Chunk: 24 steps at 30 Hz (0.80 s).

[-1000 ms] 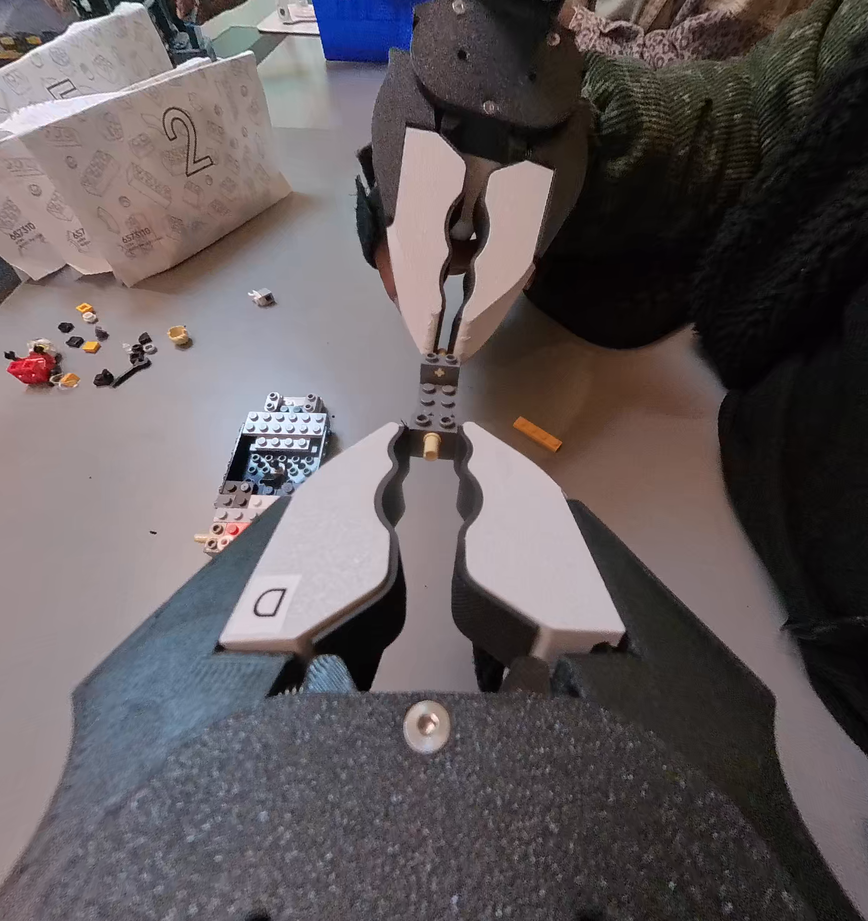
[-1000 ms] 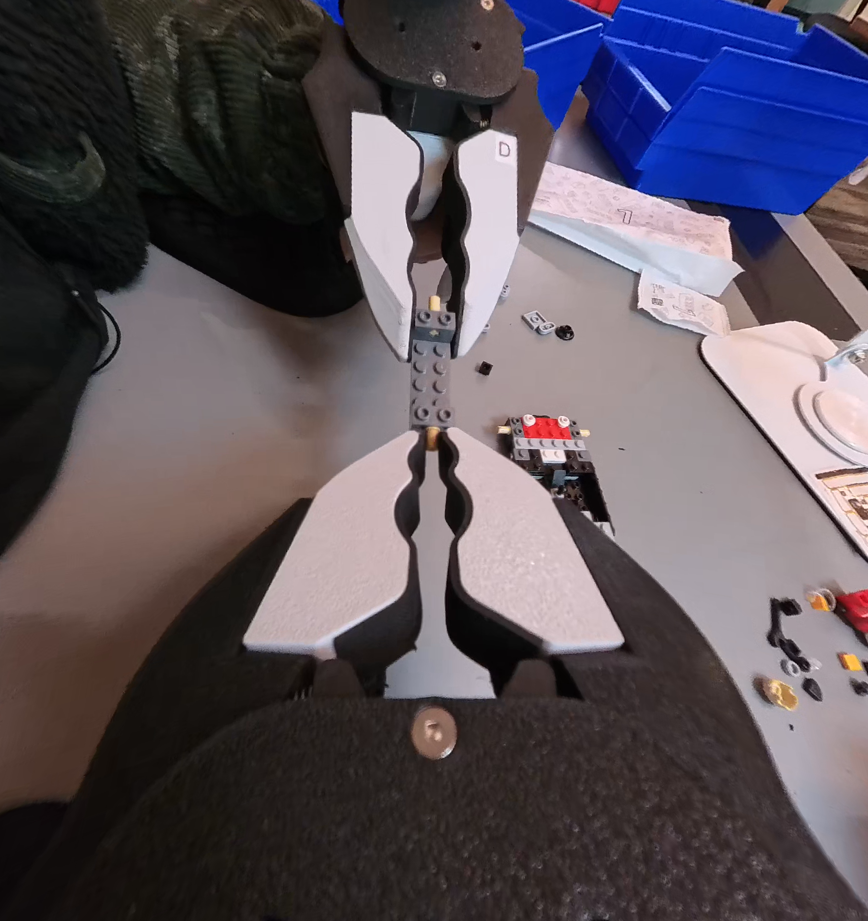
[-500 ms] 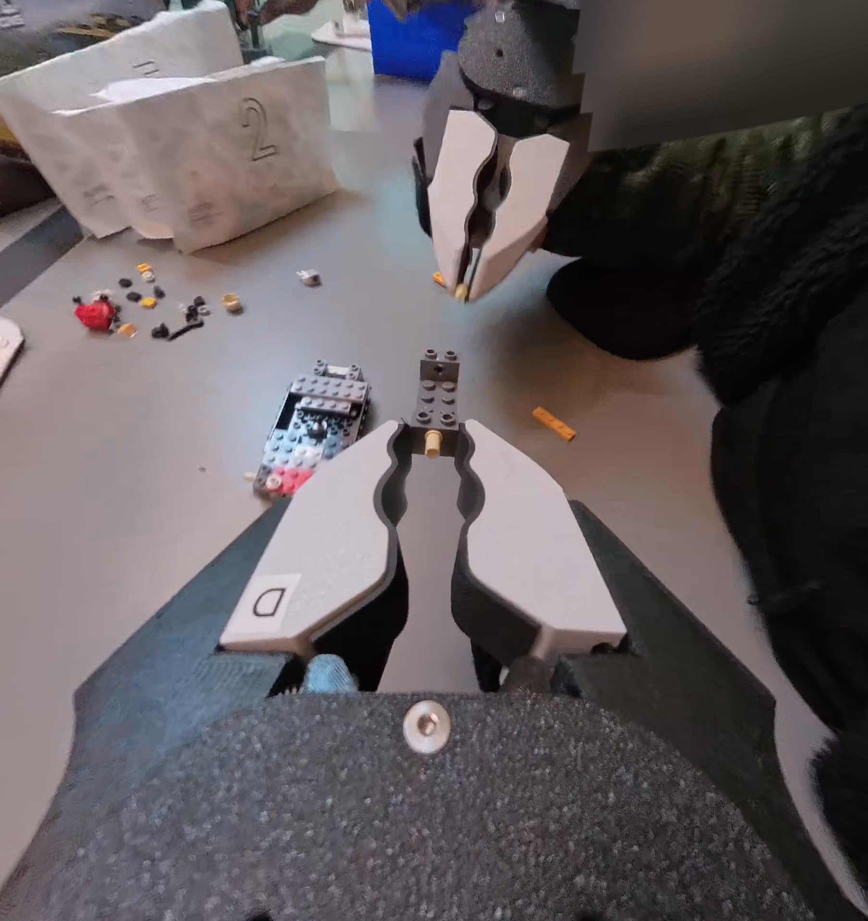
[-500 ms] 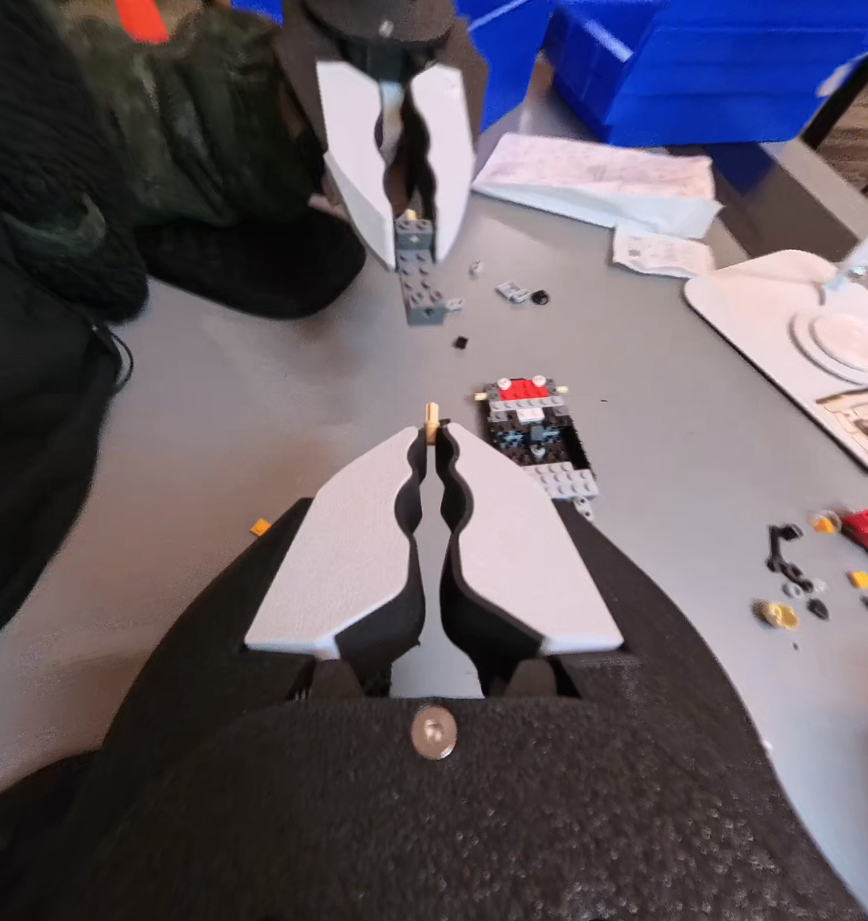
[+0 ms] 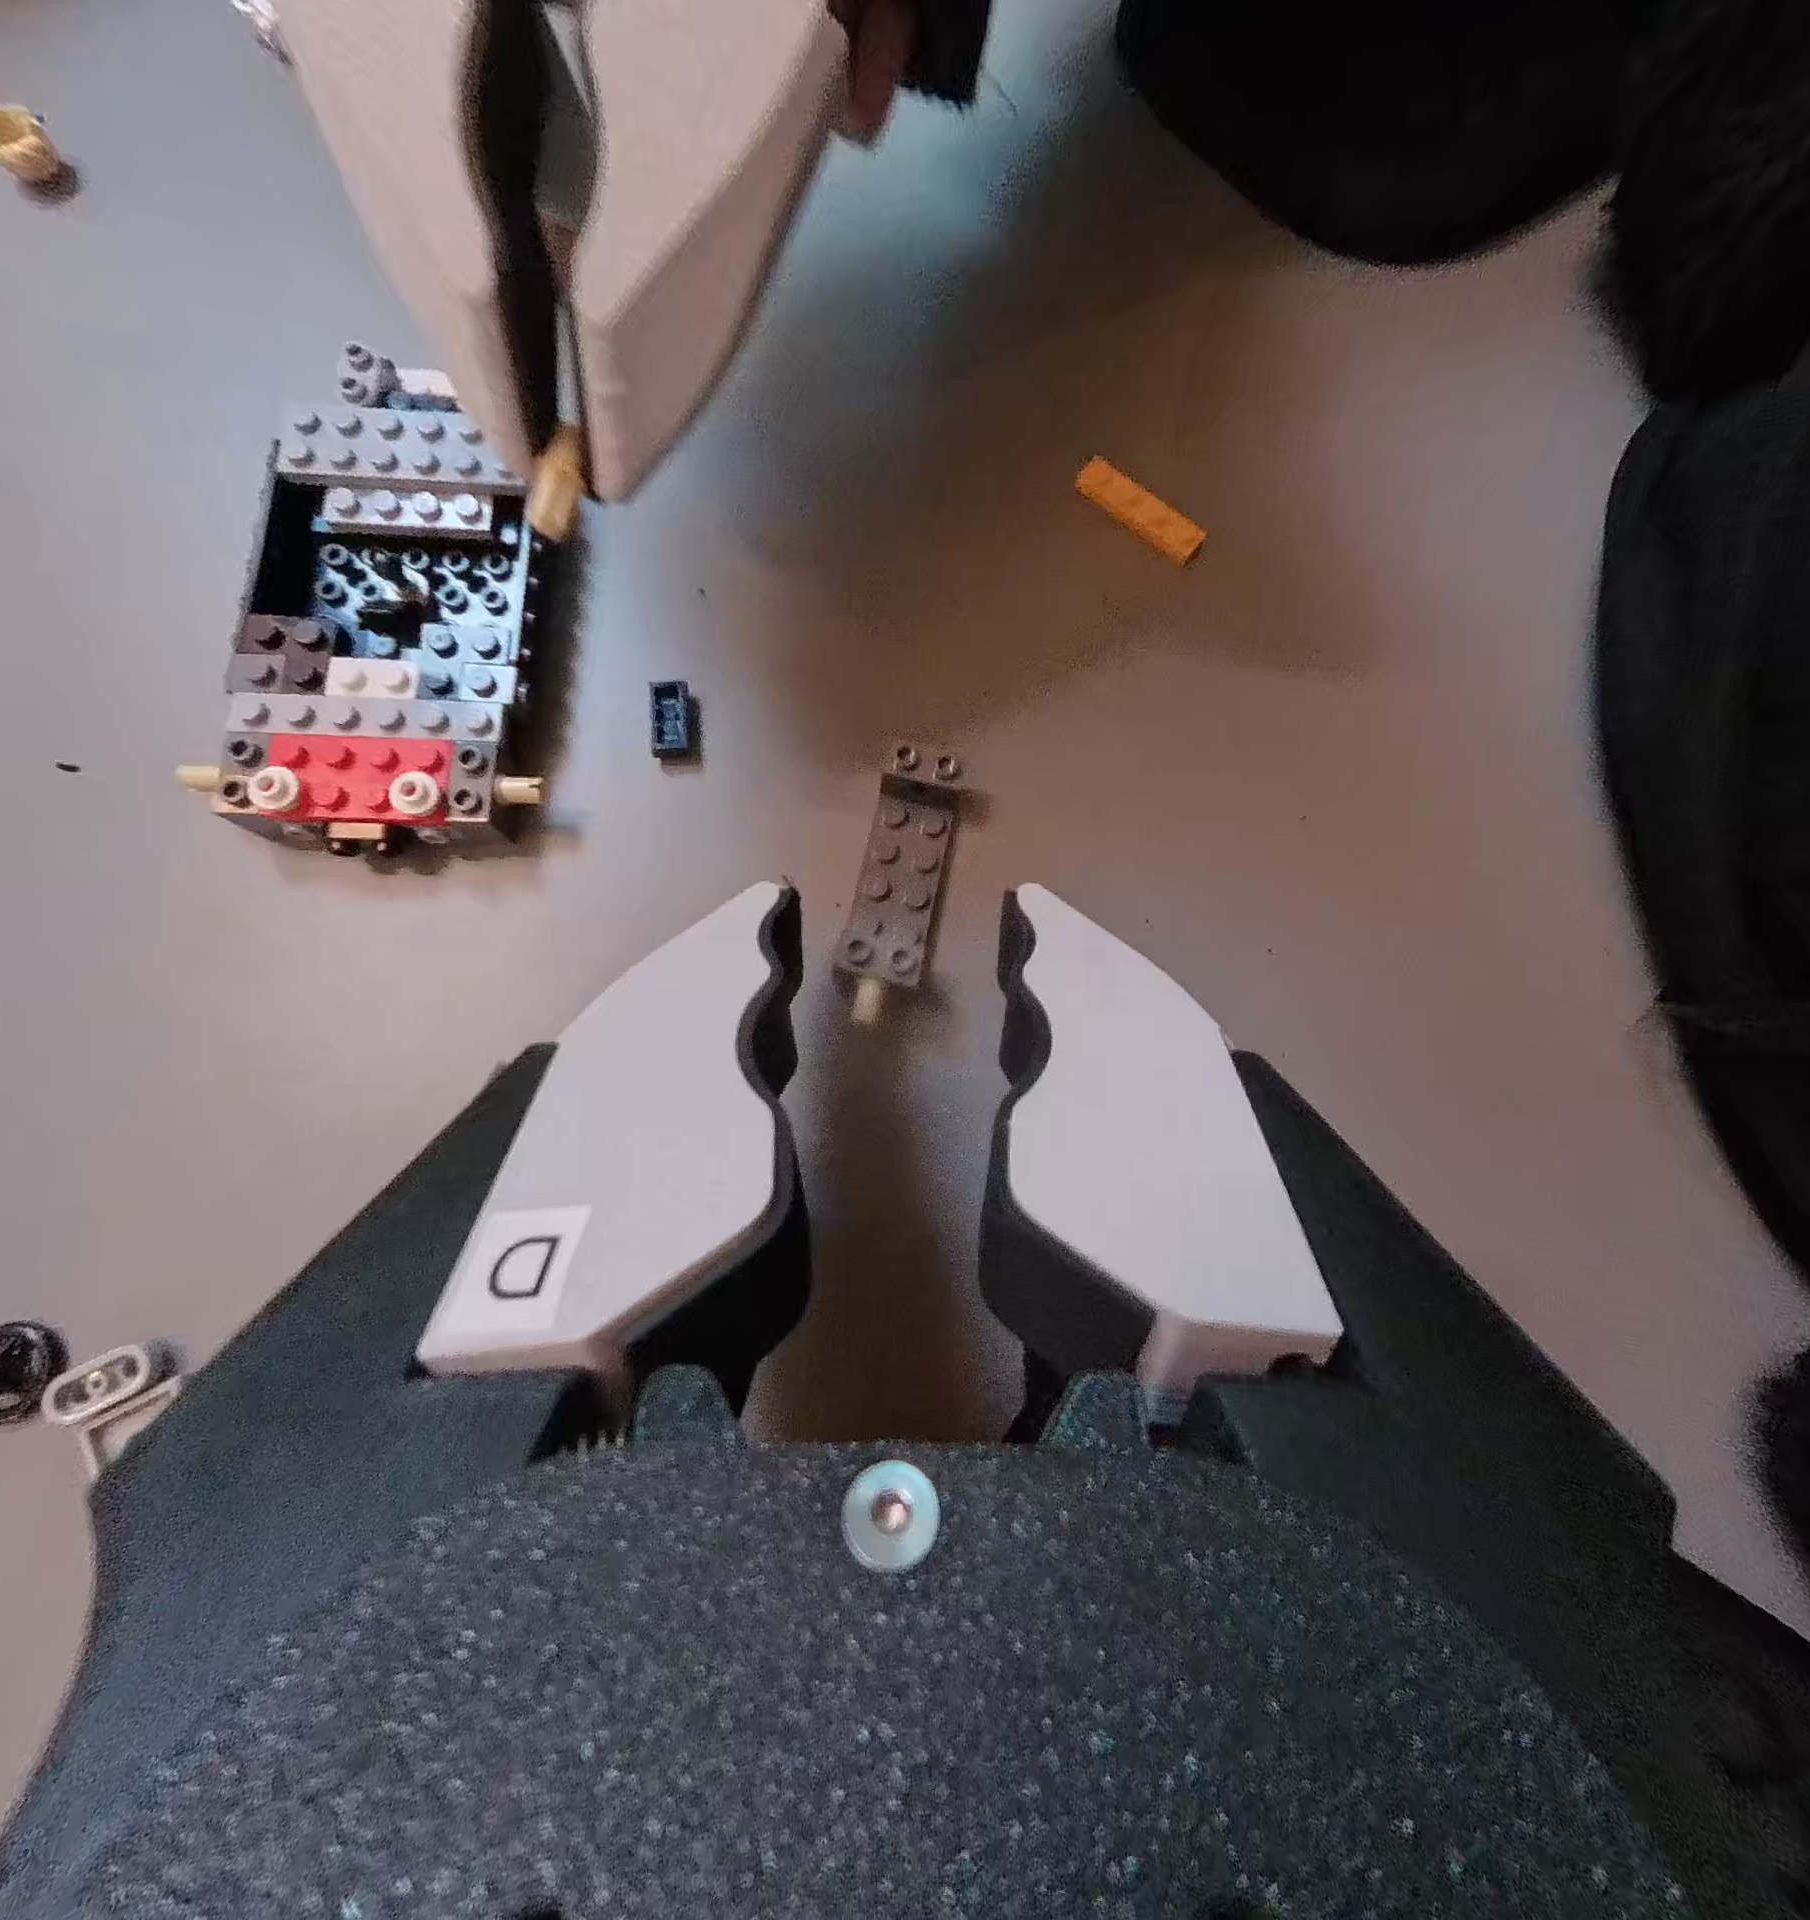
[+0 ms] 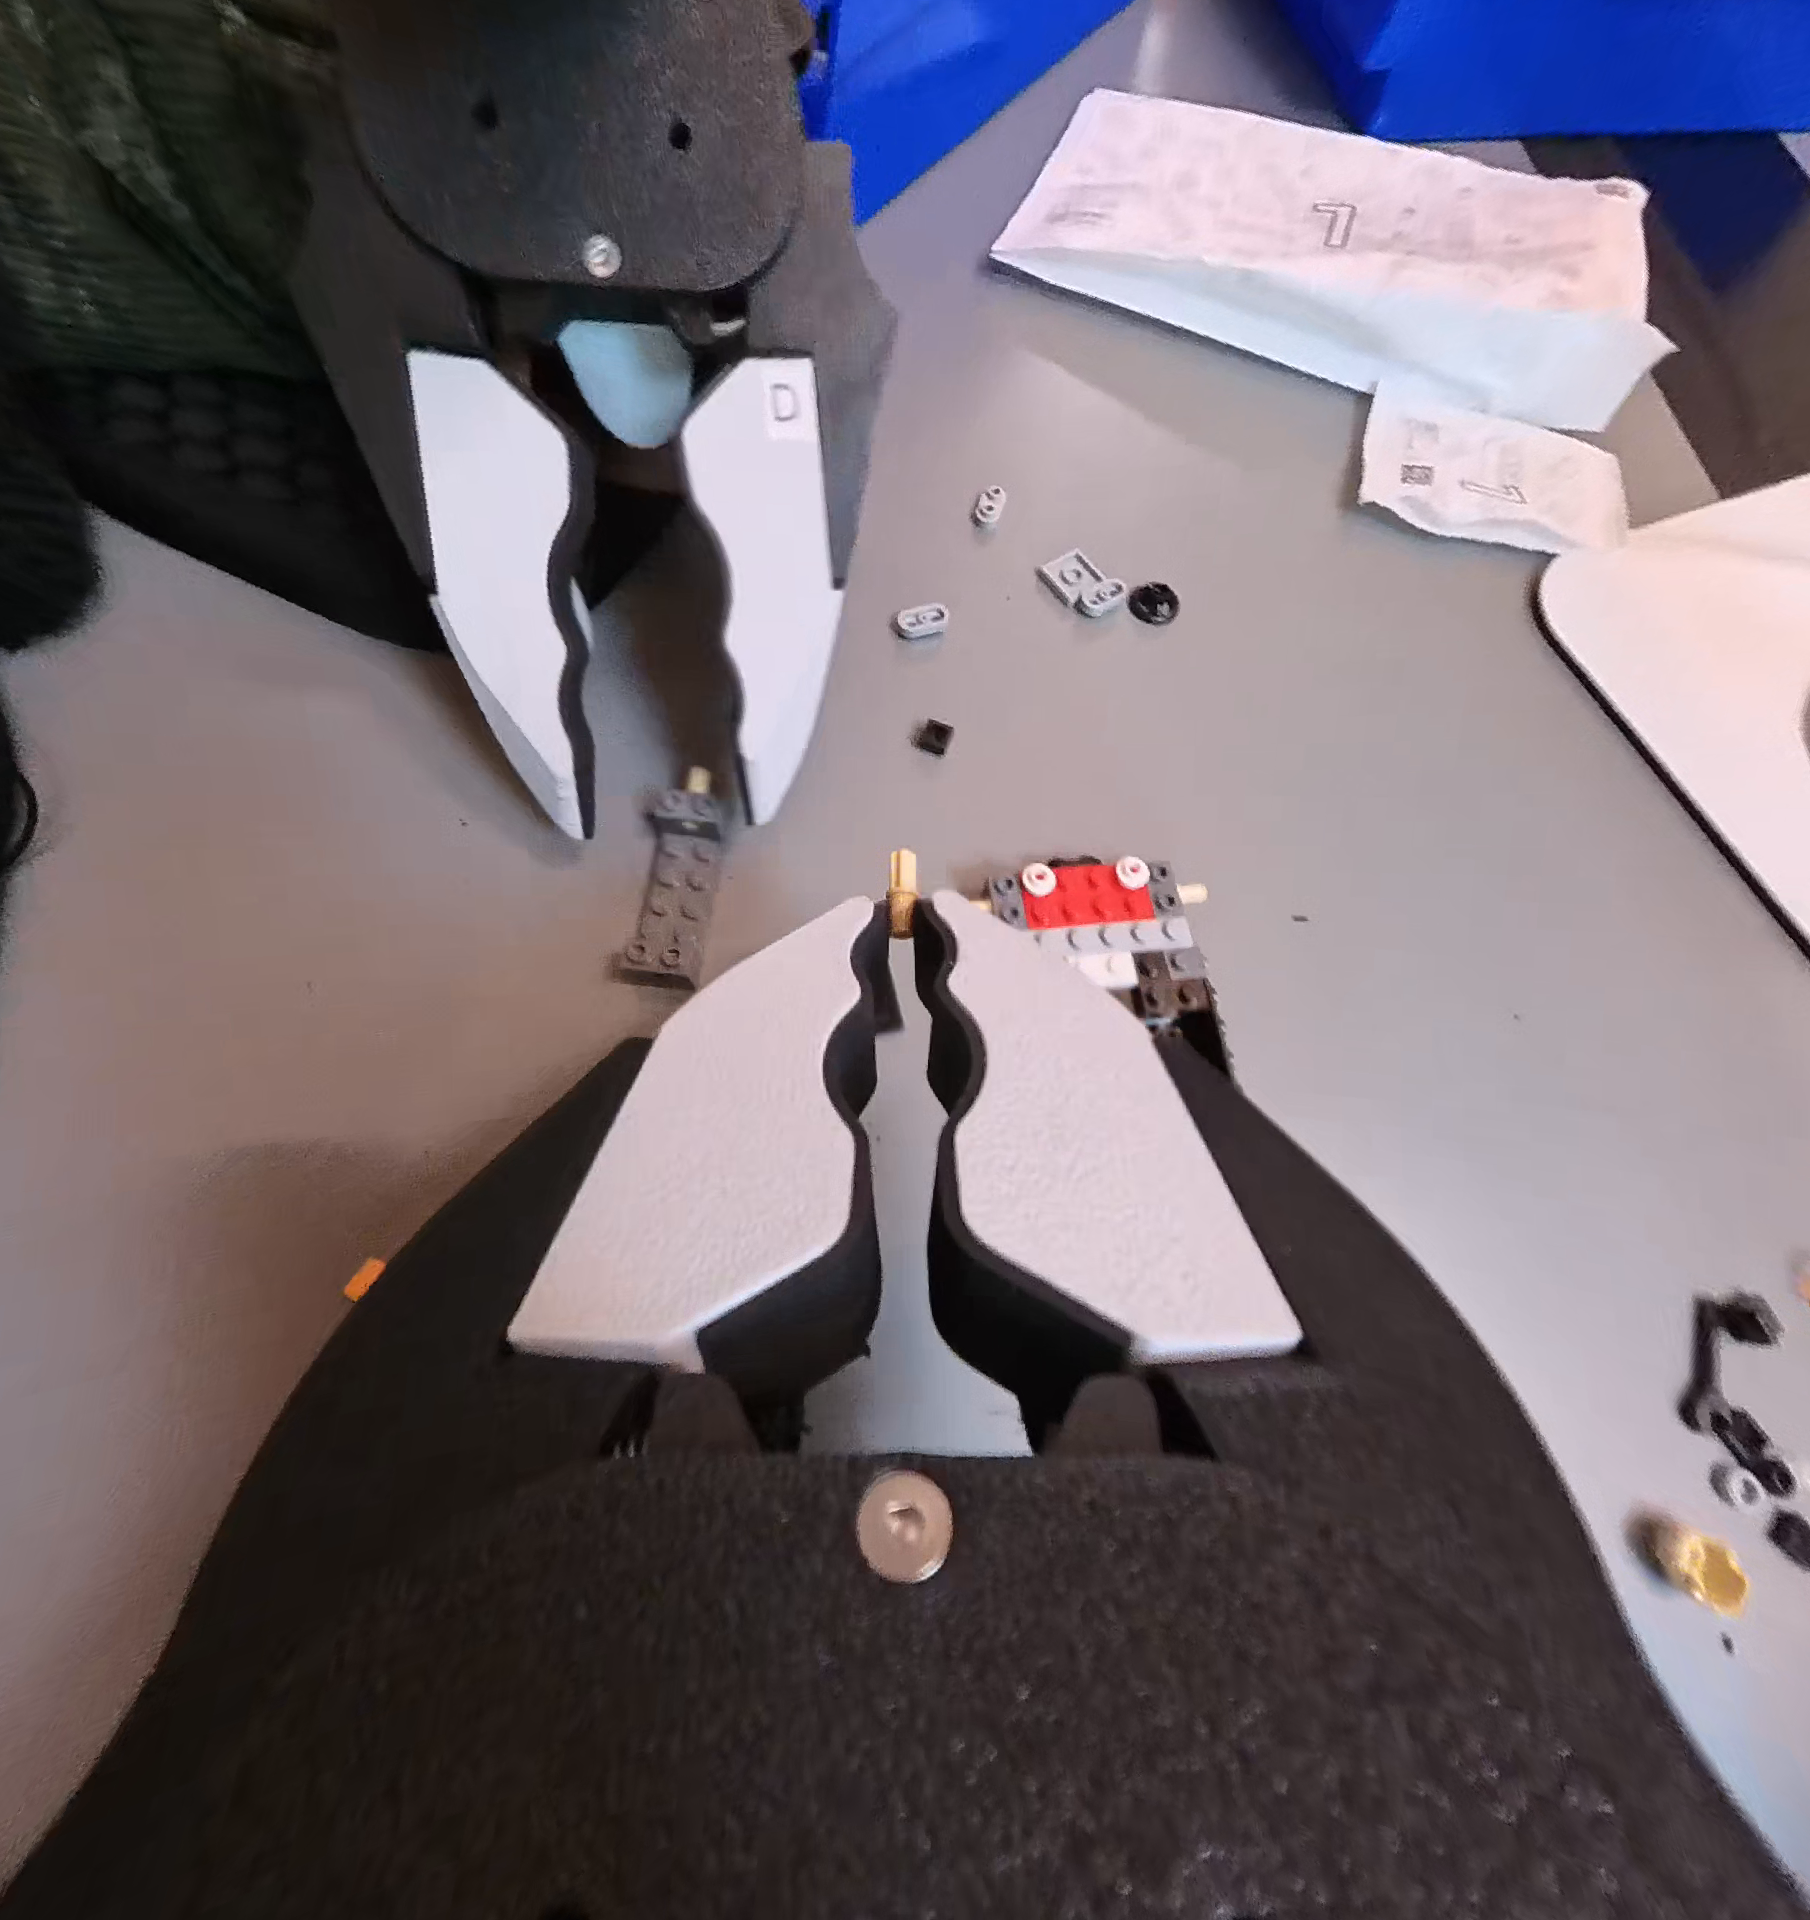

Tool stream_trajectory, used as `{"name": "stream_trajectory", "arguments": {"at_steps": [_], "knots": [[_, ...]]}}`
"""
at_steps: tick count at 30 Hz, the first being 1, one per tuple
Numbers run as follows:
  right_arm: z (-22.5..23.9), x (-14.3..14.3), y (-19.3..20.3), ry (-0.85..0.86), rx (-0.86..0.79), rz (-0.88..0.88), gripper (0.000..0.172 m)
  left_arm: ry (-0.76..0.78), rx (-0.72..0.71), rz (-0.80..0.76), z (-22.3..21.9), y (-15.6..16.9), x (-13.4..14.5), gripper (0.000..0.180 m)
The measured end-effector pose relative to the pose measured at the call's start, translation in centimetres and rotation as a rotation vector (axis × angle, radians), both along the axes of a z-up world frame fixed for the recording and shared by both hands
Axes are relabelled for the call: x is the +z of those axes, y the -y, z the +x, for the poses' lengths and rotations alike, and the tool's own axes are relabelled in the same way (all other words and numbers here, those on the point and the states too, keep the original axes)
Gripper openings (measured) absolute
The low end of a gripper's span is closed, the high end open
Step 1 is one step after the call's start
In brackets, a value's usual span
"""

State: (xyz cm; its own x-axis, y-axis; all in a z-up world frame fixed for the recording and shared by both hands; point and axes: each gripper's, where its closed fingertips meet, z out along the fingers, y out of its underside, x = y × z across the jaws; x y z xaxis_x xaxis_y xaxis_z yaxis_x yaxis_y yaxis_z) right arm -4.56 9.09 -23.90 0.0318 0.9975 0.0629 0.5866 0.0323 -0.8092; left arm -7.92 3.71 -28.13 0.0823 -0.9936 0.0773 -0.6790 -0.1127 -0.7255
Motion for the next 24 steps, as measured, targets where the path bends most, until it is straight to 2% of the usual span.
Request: {"name": "stream_trajectory", "arguments": {"at_steps": [5,8,13,18,21,24], "knots": [[-0.8,0.2,1.7,-0.028,0.063,0.039,0.004,0.225,0.105,-0.022,0.3,-1.8,3.7,0.027],[-1.5,0.1,3.2,-0.026,0.113,0.052,0.004,0.305,0.124,0.055,0.9,-2.3,5.3,0.023],[-2.3,0.1,4.1,-0.033,0.14,0.073,0.004,0.276,0.063,0.074,1.8,-1.0,4.9,0.0],[-2.4,0.4,4.2,-0.058,0.139,0.073,0.004,0.286,0.084,0.069,1.4,-1.4,5.1,0.014],[-2.4,0.5,4.1,-0.067,0.137,0.072,0.004,0.25,0.055,0.066,1.6,-0.9,4.4,0.014],[-2.4,0.6,4.3,-0.075,0.143,0.069,0.004,0.242,0.05,0.086,1.5,-0.9,4.6,0.004]]}}
